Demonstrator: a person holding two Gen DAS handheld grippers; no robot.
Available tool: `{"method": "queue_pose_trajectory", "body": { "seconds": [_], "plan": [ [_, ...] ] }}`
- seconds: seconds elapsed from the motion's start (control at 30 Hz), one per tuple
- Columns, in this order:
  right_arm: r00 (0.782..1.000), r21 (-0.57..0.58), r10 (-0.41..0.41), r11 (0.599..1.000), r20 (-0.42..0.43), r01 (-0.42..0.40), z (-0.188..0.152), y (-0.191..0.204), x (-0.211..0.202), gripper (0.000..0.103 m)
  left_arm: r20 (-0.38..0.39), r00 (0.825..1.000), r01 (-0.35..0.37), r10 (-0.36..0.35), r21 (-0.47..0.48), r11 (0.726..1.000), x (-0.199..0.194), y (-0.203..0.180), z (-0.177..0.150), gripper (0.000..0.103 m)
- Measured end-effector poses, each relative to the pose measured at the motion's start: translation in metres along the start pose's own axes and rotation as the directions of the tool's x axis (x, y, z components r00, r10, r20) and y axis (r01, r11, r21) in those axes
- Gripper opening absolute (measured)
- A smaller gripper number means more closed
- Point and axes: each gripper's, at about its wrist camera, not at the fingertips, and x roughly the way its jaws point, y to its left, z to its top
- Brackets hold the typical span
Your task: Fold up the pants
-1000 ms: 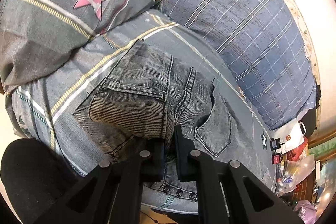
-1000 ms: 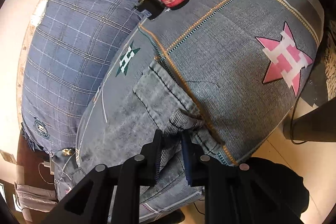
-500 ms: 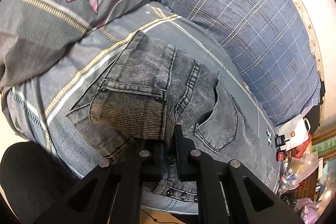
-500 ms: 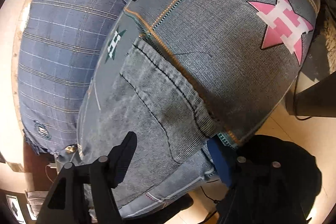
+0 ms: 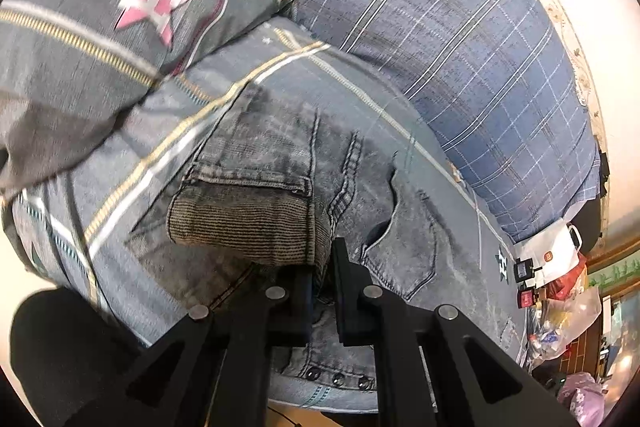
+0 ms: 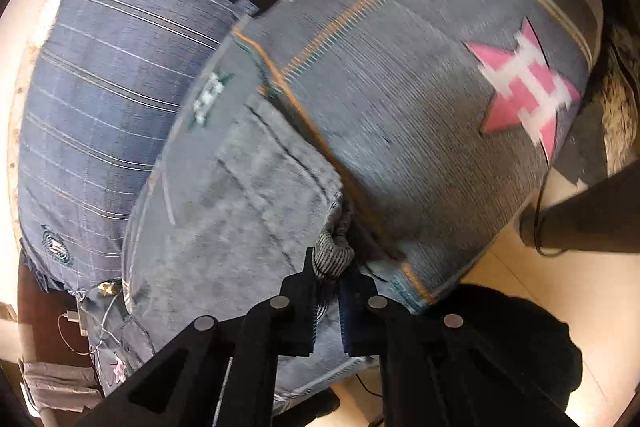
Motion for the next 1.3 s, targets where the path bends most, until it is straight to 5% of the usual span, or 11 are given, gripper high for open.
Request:
{"method": "queue_pose_trajectory", "body": {
  "seconds": [0.33, 0.5, 0.63, 0.73, 0.87, 0.97, 1.1, 1.3],
  "plan": [
    [0.984, -0.157, 0.135, 0.981, 0.119, -0.115, 0.057, 0.111, -0.053, 0.007, 0.115, 0.99, 0.069, -0.076, 0.064, 0.996, -0.041, -0.064, 0.06, 0.009],
    [0.952, -0.194, 0.231, 0.962, 0.2, -0.193, 0.049, 0.119, -0.087, 0.007, 0.185, 0.979, 0.058, -0.083, 0.136, 0.989, -0.064, -0.057, 0.03, 0.009],
    [0.987, -0.105, 0.122, 0.988, 0.101, -0.112, 0.008, 0.041, -0.039, 0.012, 0.045, 0.997, -0.061, 0.057, 0.084, 0.995, -0.02, 0.008, -0.017, 0.01],
    [0.998, 0.011, 0.037, 0.999, -0.06, -0.037, -0.015, -0.022, 0.02, 0.01, -0.148, 0.985, -0.097, 0.088, -0.054, 0.994, 0.028, 0.062, -0.038, 0.015],
    [0.998, -0.031, 0.063, 0.998, -0.006, -0.063, -0.02, -0.014, 0.005, 0.012, -0.09, 0.992, -0.089, 0.089, -0.001, 0.996, 0.016, 0.051, -0.03, 0.017],
    [0.999, -0.105, 0.05, 0.993, 0.021, -0.047, -0.016, 0.009, -0.006, 0.015, -0.081, 0.993, -0.088, 0.091, 0.031, 0.996, 0.008, 0.038, -0.03, 0.037],
    [0.997, -0.143, -0.081, 0.986, 0.006, 0.081, -0.02, 0.013, 0.004, 0.053, -0.074, 0.987, -0.137, 0.141, 0.055, 0.989, -0.006, 0.04, -0.039, 0.042],
    [0.97, -0.13, -0.141, 0.977, 0.198, 0.168, -0.018, 0.021, -0.045, 0.056, 0.107, 0.975, -0.206, 0.196, 0.084, 0.975, -0.062, 0.03, -0.028, 0.043]
  ]
}}
